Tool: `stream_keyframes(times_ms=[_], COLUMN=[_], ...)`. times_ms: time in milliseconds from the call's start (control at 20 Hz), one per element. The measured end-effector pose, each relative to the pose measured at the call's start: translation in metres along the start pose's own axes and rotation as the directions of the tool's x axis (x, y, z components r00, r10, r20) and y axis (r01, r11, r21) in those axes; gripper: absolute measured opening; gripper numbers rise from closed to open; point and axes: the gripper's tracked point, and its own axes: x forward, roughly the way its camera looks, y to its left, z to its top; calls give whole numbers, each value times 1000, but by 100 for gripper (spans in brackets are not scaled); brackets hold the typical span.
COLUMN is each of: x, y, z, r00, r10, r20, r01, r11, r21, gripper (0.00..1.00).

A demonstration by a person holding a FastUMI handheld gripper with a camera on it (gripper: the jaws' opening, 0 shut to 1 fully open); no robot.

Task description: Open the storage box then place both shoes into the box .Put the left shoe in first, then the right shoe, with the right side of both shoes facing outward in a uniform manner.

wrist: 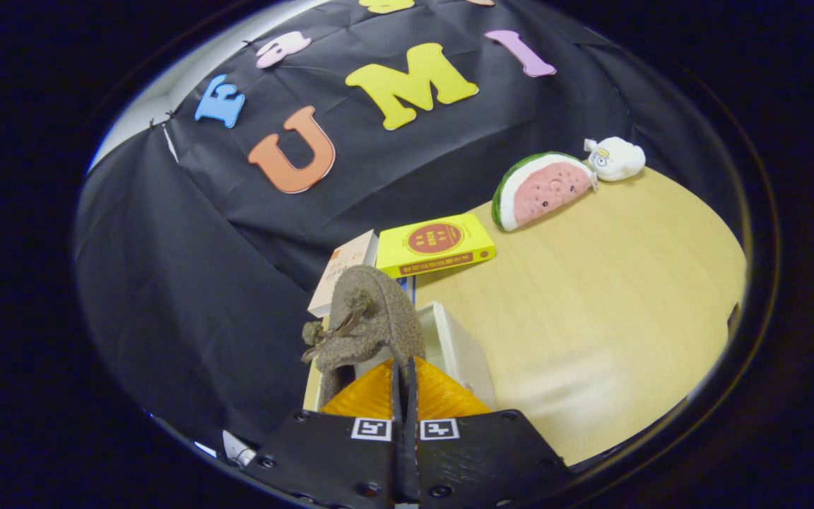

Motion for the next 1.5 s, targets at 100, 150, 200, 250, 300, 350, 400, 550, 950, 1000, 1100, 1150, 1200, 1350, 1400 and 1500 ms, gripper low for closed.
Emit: stream_keyframes(times_ms=[100, 150, 200, 250, 300, 350, 400, 550, 950, 1000, 1100, 1150, 1200, 1350, 1400, 1500], x=[5, 8, 9, 11, 12, 12, 12, 11, 20, 20, 16, 15, 14, 6, 3, -7], y=[-1, -3, -5, -6, -6, -5, -5, -8, -18, -15, -10, -7, -3, 1, 2, 0], z=[-11, -17, -23, -28, -32, -34, -36, -39, -49, -46, -42, -41, -40, -31, -26, -14], r00=[1000, 999, 998, 997, 996, 995, 994, 989, 983, 985, 986, 988, 989, 990, 989, 985], r10=[-27, -40, -60, -76, -90, -99, -108, -147, -179, -171, -164, -155, -144, -122, -114, -104], r20=[2, -1, -9, -17, -22, -20, -21, -7, -33, -19, 5, 15, 23, 70, 91, 139], r01=[27, 40, 60, 77, 91, 99, 108, 147, 178, 170, 164, 156, 146, 132, 128, 131], r11=[1000, 999, 998, 997, 996, 995, 994, 989, 984, 985, 984, 984, 984, 980, 978, 971], r21=[10, 15, 16, 18, 17, 23, 13, -11, -23, -32, -67, -85, -102, -150, -165, -200], gripper=[0, 0, 0, 0, 0, 0, 0, 0, 8, 13, 32, 43, 45, 69, 76, 87])
